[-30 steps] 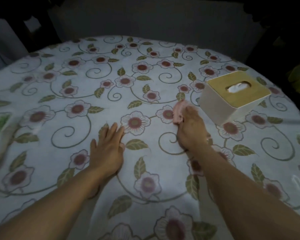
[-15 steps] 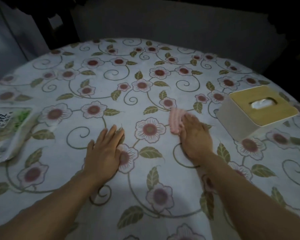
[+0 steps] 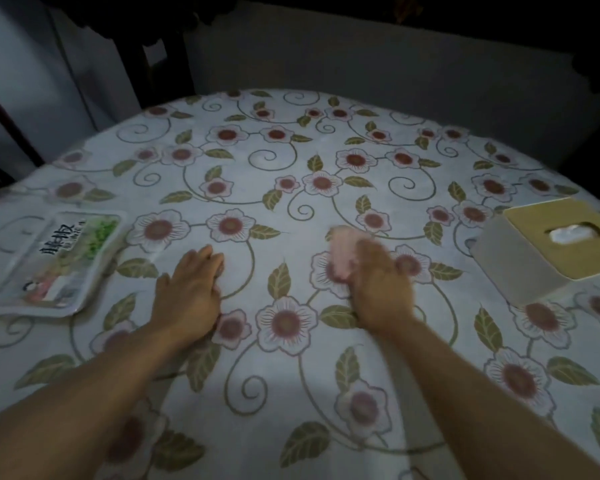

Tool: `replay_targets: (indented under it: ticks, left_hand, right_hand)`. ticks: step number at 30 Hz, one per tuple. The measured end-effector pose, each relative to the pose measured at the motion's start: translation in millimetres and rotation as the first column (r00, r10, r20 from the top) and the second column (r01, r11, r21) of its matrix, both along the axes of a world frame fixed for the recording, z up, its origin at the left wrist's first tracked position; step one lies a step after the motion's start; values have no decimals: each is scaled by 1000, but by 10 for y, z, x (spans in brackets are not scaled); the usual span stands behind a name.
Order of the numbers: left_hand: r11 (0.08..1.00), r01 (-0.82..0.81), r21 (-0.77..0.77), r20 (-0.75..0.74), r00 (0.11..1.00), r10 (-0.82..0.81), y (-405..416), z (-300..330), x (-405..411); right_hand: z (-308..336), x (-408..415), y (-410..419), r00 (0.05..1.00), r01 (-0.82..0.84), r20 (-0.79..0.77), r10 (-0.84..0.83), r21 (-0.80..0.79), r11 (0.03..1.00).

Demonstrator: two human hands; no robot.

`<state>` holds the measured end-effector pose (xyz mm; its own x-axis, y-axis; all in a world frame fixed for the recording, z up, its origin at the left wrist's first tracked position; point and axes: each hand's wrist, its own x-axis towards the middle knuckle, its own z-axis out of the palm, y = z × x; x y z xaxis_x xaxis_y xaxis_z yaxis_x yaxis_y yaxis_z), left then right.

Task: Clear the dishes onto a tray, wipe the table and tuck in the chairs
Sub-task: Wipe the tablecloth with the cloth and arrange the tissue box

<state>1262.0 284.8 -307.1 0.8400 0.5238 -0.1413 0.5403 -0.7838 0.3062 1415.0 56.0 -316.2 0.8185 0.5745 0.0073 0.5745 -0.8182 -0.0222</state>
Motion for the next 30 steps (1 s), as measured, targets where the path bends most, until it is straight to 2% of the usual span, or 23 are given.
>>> replay_targets:
  ticks: [2, 3, 5, 8, 11, 13, 16, 17, 18, 19, 21, 23, 24, 26, 28, 30]
  left_hand:
    - [1000, 22, 8, 19, 1000, -22, 123, -77, -28]
    - [999, 40, 15, 32, 999, -40, 145, -117, -45]
    - [999, 49, 17, 56, 997, -50, 168, -183, -71]
    - [998, 61, -26, 72, 996, -59, 201, -199, -50]
    - [983, 102, -155, 72, 993, -92, 264, -115, -65]
    - [972, 142, -186, 101, 987, -125, 287, -67, -133]
    - [964, 180, -195, 143, 978, -153, 289, -49, -269]
    - [968, 164, -189, 143, 980, -138, 284, -56, -300]
    - [972, 149, -184, 140, 982, -124, 277, -64, -314]
    - [973, 138, -184, 142, 983, -113, 268, -70, -320]
    - [975, 137, -177, 157, 982, -109, 243, -96, -317]
    - [978, 136, -156, 161, 981, -111, 246, -106, -318]
    - [979, 131, -153, 148, 983, -108, 251, -104, -318]
    - [980, 121, -161, 95, 990, -106, 247, -84, -312]
    - [981, 104, -161, 57, 994, -96, 210, -45, -326]
    - [981, 84, -177, 36, 996, -79, 79, -2, -399]
  right_hand:
    - [15, 297, 58, 958, 281, -56, -281, -18, 960]
    - [22, 392, 129, 928, 361, -100, -360, -1, 932]
    - [2, 444, 376, 926, 370, -81, -368, 23, 929]
    - [-10, 197, 883, 999, 30, 37, -30, 5, 1000]
    - [-39, -318, 1171, 972, -235, -25, 235, 1, 972]
    - [-28, -676, 1107, 917, -378, -89, 389, 114, 919]
    - [86, -947, 773, 759, -591, -198, 620, 188, 784]
    - [103, -879, 644, 770, -575, -197, 606, 196, 794]
    - [113, -737, 500, 823, -497, -190, 536, 215, 841]
    - [122, -547, 358, 895, -381, -168, 413, 195, 904]
    - [143, -198, 125, 991, -95, -96, 97, 28, 995]
    - [125, -106, 178, 993, 104, -53, -107, -59, 993]
    - [99, -185, 296, 990, 134, -36, -136, -51, 990]
    - [32, -548, 523, 999, 48, -2, -48, 5, 999]
    - [-35, -1031, 624, 991, -127, -23, 131, 140, 982]
    - [-32, -1536, 539, 942, -318, -43, 331, 193, 928]
